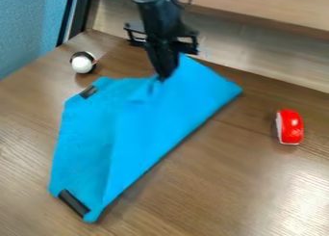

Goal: Fold the cloth from bottom right to top left

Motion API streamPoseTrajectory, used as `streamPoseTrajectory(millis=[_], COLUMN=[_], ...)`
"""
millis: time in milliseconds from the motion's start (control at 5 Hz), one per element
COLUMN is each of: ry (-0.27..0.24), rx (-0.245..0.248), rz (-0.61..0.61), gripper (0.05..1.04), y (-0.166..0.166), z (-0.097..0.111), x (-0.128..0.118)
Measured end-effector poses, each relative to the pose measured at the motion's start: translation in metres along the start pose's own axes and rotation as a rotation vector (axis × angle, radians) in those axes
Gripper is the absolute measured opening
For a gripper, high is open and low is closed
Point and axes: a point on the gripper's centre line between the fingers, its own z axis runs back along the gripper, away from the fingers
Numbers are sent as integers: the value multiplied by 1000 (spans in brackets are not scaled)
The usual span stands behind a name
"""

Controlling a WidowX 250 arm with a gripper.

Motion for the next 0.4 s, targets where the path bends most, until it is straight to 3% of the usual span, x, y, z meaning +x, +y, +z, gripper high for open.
streamPoseTrajectory(millis=[400], ry=[-6], rx=[20], rz=[54], gripper=[62], y=[39], z=[11], x=[4])
